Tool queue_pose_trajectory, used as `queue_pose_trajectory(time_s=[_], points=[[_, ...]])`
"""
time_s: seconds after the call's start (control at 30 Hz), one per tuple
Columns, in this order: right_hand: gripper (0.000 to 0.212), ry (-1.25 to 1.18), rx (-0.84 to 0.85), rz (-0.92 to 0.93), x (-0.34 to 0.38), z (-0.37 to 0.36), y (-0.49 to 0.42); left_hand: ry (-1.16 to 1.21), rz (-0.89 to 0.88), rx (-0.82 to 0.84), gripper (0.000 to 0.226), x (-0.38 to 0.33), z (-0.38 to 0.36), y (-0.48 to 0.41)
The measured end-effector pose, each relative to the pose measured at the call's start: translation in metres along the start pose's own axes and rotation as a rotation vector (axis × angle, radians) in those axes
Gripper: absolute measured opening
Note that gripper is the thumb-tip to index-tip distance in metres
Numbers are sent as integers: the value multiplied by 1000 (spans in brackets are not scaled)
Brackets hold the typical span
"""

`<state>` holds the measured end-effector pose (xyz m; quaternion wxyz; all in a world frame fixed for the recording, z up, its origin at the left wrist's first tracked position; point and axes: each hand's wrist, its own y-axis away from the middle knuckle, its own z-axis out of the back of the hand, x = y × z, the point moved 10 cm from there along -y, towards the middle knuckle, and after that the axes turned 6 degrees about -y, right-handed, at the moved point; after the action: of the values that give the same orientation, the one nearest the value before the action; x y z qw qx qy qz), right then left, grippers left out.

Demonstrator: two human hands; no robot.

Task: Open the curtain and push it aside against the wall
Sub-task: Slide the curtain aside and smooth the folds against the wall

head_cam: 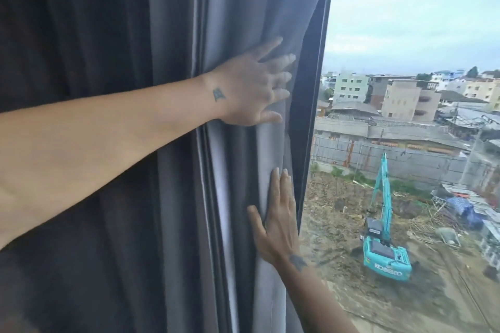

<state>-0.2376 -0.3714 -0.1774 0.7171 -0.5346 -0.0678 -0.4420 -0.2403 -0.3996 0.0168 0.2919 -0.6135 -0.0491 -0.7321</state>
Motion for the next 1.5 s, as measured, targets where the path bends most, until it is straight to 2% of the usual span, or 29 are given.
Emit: queue_pose_trajectory(time_s=[0.1, 0.3, 0.43, 0.6, 0.73, 0.9, 1.07, 1.5], points=[[77, 44, 54, -20, 1, -34, -2, -99, -17, 1, 75, -1, -14, 21], [66, 95, -18, -119, 5, -76, 3, -139, -34, 35, 70, 4, -43, 61], [66, 29, 23, -68, 29, -107, 1, -76, -59, 119, 69, 12, -59, 84], [68, -29, 83, -65, 39, -139, -10, -129, 30, 115, 72, 33, -79, 108], [71, -31, 142, -51, 46, -166, -19, -93, 69, 224, 66, 40, -103, 124], [70, -70, 185, -21, 53, -201, -28, -95, 98, 283, 66, 54, -134, 145], [66, -129, 216, 13, 65, -245, -46, -175, 84, 201, 71, 73, -164, 168], [68, -231, 264, 48, 94, -382, -103, -249, 113, 177, 67, 120, -276, 235]])
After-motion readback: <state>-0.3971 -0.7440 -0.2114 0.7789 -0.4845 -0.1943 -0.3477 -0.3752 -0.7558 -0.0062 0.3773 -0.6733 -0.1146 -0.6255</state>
